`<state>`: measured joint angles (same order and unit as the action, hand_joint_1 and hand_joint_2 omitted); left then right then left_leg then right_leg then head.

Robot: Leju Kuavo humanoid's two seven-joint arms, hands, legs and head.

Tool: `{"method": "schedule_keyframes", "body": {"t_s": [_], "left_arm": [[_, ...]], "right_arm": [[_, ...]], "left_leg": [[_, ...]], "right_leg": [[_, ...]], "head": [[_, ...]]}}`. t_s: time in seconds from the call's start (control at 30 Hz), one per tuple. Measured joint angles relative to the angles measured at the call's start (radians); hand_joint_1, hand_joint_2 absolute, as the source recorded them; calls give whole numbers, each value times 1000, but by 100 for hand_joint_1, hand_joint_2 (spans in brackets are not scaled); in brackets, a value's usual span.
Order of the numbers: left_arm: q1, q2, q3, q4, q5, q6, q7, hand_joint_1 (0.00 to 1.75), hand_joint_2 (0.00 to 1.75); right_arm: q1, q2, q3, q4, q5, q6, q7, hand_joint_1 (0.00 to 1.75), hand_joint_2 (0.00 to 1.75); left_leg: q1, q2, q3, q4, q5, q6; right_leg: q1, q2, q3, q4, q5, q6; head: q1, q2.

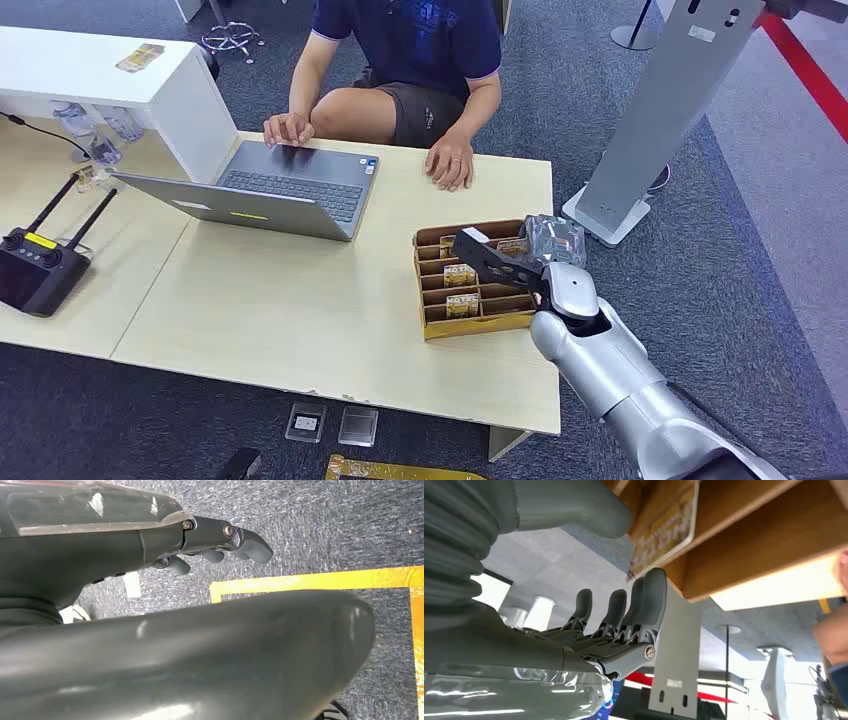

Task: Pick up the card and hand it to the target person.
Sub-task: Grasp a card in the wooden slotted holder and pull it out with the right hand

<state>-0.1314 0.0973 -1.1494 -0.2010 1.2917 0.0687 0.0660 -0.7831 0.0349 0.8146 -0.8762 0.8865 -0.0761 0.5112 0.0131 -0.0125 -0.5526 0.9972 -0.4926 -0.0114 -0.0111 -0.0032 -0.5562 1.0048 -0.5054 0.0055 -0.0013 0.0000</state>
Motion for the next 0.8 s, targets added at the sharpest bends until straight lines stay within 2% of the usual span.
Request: {"method": "schedule_keyframes", "body": {"t_s": [0.33, 0.8], "left_arm": [[0, 0, 0, 0, 0, 0, -1, 0, 0], [0, 0, 0, 0, 0, -3, 2, 0, 0]], "right_arm": [[12, 3, 2, -74, 1, 2, -1, 88, 175], [25, -1, 2, -82, -14, 0, -1, 89, 175]], "left_leg": [[0, 0, 0, 0, 0, 0], [0, 0, 0, 0, 0, 0]], "right_leg": [[0, 0, 0, 0, 0, 0], [0, 0, 0, 0, 0, 0]], "head": [[1, 0], [1, 0]]}}
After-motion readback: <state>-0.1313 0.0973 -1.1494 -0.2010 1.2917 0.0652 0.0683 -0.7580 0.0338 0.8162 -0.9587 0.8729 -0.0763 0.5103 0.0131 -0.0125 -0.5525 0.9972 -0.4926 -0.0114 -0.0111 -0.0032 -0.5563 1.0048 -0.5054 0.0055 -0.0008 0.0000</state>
